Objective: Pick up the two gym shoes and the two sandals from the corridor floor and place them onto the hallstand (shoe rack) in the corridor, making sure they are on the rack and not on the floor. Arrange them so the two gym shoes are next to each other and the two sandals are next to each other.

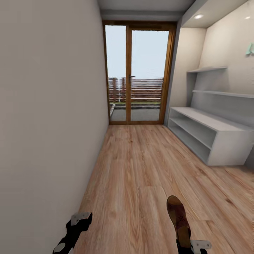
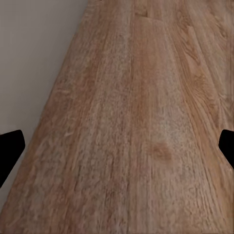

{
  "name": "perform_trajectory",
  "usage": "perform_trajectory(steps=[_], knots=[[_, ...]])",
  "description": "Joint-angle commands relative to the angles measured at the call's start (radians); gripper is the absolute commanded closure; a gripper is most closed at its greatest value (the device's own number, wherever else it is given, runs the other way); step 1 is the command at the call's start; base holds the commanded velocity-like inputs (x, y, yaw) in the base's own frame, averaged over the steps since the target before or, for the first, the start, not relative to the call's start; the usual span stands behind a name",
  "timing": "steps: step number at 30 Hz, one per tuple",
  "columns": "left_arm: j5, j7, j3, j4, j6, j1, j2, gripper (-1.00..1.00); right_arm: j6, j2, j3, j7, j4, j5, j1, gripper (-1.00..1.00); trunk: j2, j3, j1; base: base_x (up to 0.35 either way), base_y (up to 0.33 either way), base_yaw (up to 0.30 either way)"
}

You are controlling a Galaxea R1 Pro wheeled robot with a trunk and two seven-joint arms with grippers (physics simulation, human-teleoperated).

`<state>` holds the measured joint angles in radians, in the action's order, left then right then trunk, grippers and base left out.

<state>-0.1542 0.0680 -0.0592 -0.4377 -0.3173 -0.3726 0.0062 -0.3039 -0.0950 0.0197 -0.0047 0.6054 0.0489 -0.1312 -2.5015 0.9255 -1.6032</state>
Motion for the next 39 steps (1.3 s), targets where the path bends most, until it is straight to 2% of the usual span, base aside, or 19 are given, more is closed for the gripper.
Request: perform_trajectory(steps=[1, 39], knots=[[-0.01, 0.007, -0.002, 0.001, -0.002, -0.001, 0.0, -1.0, -0.003, 0.0, -0.001, 0.0, 0.0, 0.008, -0.001, 1.0, 0.0, 0.001, 0.0, 0.338, 0.0, -0.244], [-0.01, 0.009, -0.001, 0.011, -0.003, -0.001, 0.003, -1.0, -0.003, 0.0, -0.001, 0.0, 0.0, 0.008, -0.001, 1.0, 0.0, 0.001, 0.0, 0.339, 0.0, -0.264]])
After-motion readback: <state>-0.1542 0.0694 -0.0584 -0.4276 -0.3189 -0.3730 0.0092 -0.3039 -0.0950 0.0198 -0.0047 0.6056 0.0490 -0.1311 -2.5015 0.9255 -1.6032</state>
